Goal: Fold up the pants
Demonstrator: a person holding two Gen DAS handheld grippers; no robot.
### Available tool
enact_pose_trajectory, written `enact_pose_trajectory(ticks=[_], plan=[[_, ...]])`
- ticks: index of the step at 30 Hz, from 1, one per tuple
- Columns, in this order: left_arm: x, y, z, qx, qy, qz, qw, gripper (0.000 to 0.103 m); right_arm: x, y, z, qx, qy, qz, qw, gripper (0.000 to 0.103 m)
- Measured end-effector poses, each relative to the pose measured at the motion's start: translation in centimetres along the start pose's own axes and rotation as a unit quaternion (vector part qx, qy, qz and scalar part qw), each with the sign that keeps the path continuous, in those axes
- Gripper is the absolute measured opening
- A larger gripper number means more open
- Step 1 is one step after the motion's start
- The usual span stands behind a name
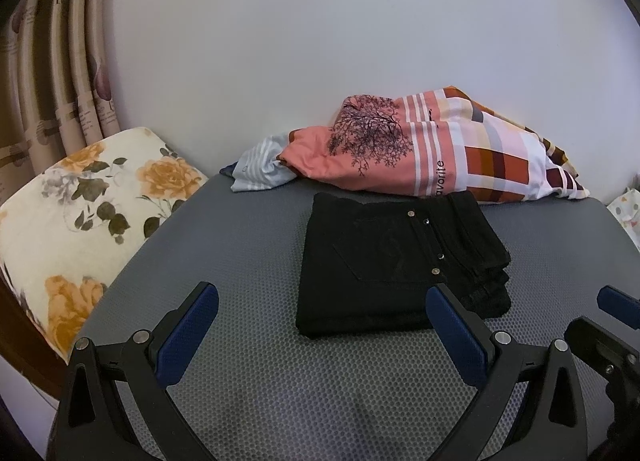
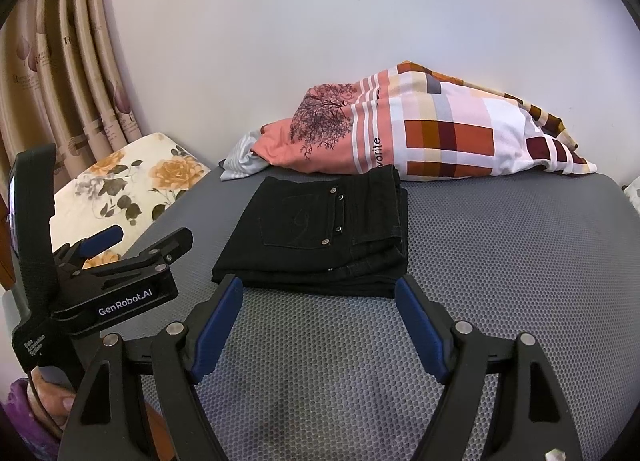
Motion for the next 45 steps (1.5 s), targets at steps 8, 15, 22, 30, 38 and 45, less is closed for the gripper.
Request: enact_pose_trajectory(ticks=[8, 15, 22, 30, 38, 45], plan=[[0.4, 0.2, 0.3, 0.003, -0.004, 0.002, 1.0, 0.103, 0.1, 0.0, 0.0, 0.0, -0.001, 0.0, 1.0, 0.076], [1.0, 0.0, 0.4, 0.004, -0.009, 0.0, 0.9999, 0.103, 0.4, -0.1, 0.3, 0.0, -0.006, -0.002, 1.0, 0.077], [1.4, 0.2, 0.6, 0.009, -0.014, -0.001, 0.9999, 0.103, 1.0, 0.2, 0.6, 0.002, -0.011, -0.004, 1.0, 0.077], [2.0, 0.1, 1.0, 0.012, -0.021, -0.004, 0.9997, 0.103, 1.4, 0.4, 0.7, 0.006, -0.018, -0.007, 1.0, 0.077], [2.6, 0.2, 0.9, 0.016, -0.024, -0.007, 0.9995, 0.103, 2.0, 0.7, 0.9, 0.009, -0.025, -0.009, 1.0, 0.077], [3.1, 0.2, 1.1, 0.02, -0.027, -0.01, 0.9994, 0.103, 2.5, 1.0, 1.0, 0.014, -0.03, -0.012, 0.999, 0.077]])
Point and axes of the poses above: each gripper's, at about its wrist camera, not at the fingertips, and x roughly the way its jaws point, y to its right, z to its underside, the point moved 4 cm from there along x, roughly the way its jaws point, and after that the axes turned 14 degrees about -x, right-handed, at the moved point
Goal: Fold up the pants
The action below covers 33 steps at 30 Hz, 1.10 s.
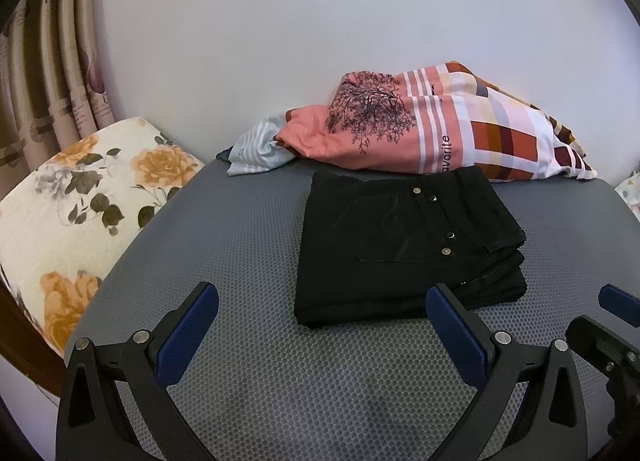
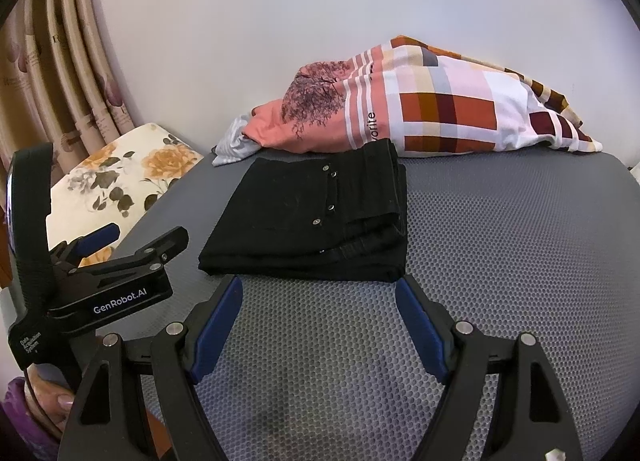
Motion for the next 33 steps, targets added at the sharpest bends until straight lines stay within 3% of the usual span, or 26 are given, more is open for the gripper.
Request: enact_pose_trajectory(ticks=[33], plan=[[2.4, 0.9, 0.6, 0.016, -0.015, -0.001, 0.9998, 0.103, 2.2, 0.8, 0.4, 0.004, -0.026, 0.013, 1.0, 0.077]])
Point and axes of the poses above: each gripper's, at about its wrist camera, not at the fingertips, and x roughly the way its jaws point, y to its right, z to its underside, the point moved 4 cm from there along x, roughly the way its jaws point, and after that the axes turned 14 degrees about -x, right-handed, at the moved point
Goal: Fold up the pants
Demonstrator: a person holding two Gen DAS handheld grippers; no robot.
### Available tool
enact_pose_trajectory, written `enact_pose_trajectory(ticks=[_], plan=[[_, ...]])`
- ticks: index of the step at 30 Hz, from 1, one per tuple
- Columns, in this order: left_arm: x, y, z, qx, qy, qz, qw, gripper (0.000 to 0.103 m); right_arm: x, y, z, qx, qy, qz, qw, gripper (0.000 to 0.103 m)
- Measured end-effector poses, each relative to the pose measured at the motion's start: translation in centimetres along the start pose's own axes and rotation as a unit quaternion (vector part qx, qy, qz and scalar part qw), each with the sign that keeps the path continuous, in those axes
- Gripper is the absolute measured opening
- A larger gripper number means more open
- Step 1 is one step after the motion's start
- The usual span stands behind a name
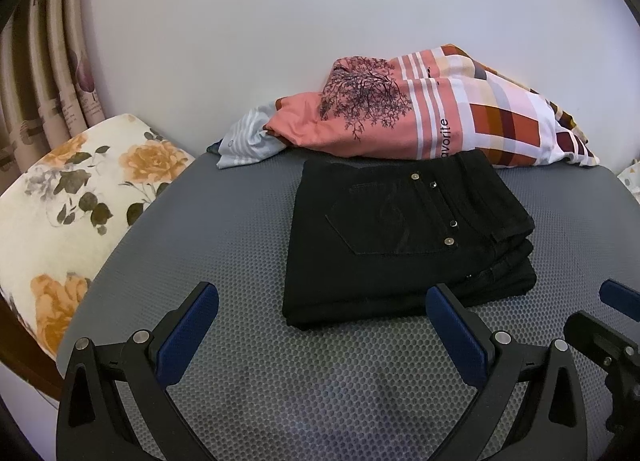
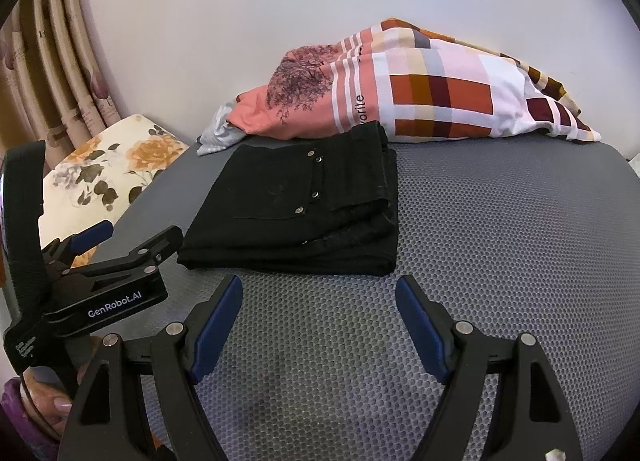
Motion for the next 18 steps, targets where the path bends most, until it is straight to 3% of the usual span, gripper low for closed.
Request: enact_pose_trajectory(ticks=[9, 13, 18], plan=[[0.1, 0.4, -0.2, -0.003, 0.006, 0.012, 0.9999, 0.103, 0.3, 0.2, 0.1, 0.001, -0.006, 0.004, 1.0, 0.077], [-1.1, 0.5, -1.0, -0.012, 0.048, 0.036, 0.9981, 0.103, 0.7, 0.2, 0.1, -0.001, -0.011, 0.006, 1.0, 0.077], [-1.6, 1.2, -1.7, -0.006, 0.054, 0.042, 0.9976, 0.103, 0.8, 0.4, 0.1, -0.002, -0.014, 0.011, 1.0, 0.077]])
Point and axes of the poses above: each gripper's, at about its wrist camera, not at the fingertips, and x roughly the way its jaws point, y to its right, z to its underside, the point moved 4 cm from there along x, roughly the way its jaws point, and after that the axes turned 14 degrees about -x, right-handed, at the moved point
